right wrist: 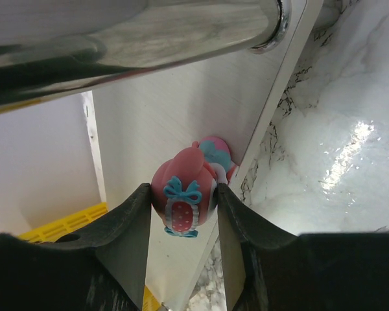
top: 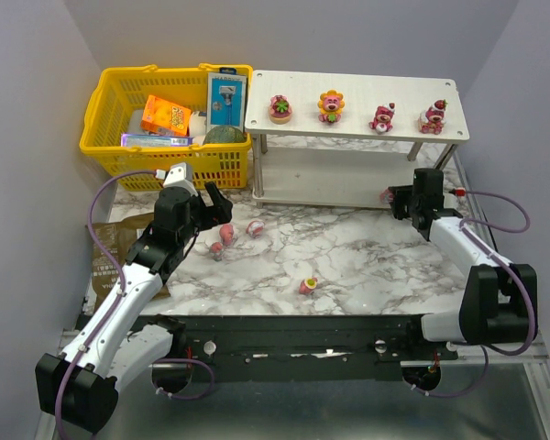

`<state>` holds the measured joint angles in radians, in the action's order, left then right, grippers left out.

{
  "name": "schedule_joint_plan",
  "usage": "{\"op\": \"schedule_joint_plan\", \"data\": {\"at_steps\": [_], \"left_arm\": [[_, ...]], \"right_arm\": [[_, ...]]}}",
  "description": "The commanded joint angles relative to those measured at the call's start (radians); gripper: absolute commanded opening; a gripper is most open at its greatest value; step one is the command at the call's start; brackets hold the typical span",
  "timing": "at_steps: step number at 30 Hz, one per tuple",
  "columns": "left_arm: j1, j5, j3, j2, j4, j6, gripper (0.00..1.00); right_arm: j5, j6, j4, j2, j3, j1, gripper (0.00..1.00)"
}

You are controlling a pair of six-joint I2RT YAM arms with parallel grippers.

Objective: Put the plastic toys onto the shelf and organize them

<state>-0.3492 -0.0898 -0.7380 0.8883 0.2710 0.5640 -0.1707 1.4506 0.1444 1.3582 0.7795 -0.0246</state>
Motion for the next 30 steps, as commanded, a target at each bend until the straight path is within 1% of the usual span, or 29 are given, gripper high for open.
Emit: {"op": "schedule_joint_plan", "data": {"at_steps": [1, 4, 10, 13, 17, 20, 30], "left_arm": [[-0.002, -0.027, 0.002, -0.009, -0.003, -0.016, 0.99], [-0.002, -0.03, 0.0, -0.009, -0.003, -0.018, 0.99], [-0.002, -0.044, -0.004, -0.006, 0.007, -0.018, 0.99], [-0.002, -0.047, -0.003, -0.009, 0.007, -0.015, 0.99], [-0.002, -0.045, 0.002, -0.009, 0.005, -0.013, 0.99], [-0.002, -0.048, 0.0, -0.006, 0.007, -0.013, 0.99], [-0.002, -0.048, -0.003, -0.011, 0.008, -0.015, 0.99]], "right_arm": [[-0.044, 0.017, -0.016, 0.039, 0.033, 0.005, 0.36], [-0.032, 0.017, -0.016, 0.054, 0.044, 0.005, 0.39], [-0.018, 0.005, -0.02, 0.061, 0.055, 0.009, 0.48], [-0.027, -0.007, -0.02, 0.053, 0.056, 0.009, 0.54], [-0.027, -0.019, -0.02, 0.047, 0.067, 0.009, 0.66], [-0.038, -0.032, -0.023, 0.036, 0.073, 0.009, 0.71], [-0.015, -0.075, -0.022, -0.021, 0.072, 0.011, 0.84]]}}
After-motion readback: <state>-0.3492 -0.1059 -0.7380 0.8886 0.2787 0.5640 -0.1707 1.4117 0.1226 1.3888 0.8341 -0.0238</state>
